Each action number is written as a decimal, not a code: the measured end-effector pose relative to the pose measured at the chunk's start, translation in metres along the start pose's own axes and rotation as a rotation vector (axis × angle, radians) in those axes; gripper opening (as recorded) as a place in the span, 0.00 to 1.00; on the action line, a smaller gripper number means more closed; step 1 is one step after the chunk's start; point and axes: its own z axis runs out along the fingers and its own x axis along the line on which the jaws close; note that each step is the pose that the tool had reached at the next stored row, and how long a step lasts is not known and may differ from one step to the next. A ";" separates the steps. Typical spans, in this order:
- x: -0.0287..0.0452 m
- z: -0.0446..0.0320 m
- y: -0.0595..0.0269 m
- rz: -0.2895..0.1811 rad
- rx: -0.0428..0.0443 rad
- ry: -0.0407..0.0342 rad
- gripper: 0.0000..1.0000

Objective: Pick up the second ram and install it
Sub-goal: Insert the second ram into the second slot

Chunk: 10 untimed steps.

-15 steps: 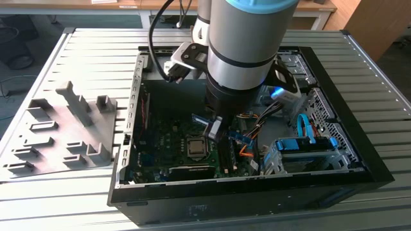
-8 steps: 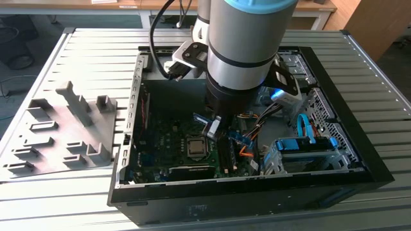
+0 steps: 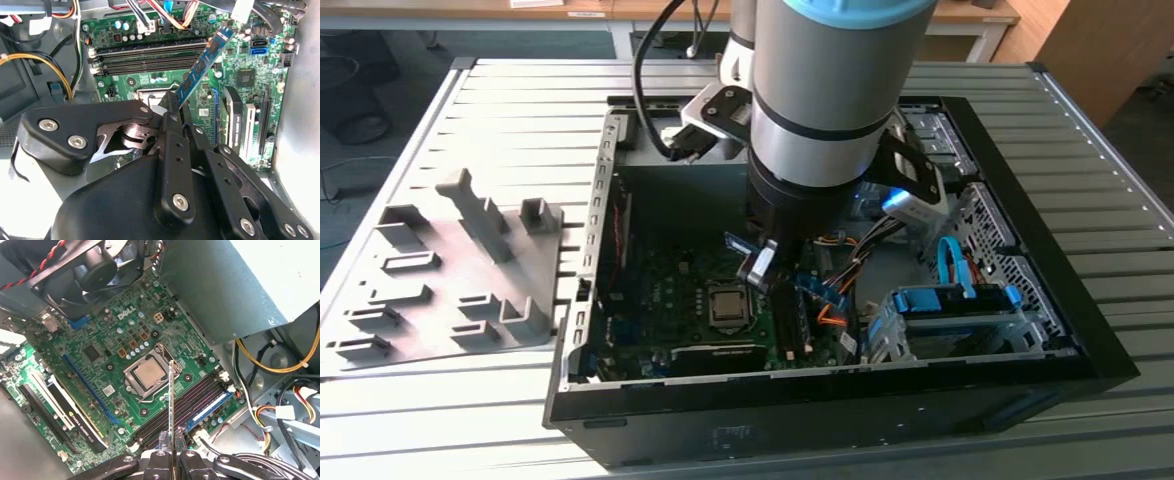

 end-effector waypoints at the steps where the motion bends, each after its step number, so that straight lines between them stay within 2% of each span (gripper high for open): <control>1: 0.0000 0.0000 0.0000 0.007 0.0007 -0.0004 0.14; 10: 0.0000 0.0003 0.0000 0.064 0.0075 -0.0034 0.14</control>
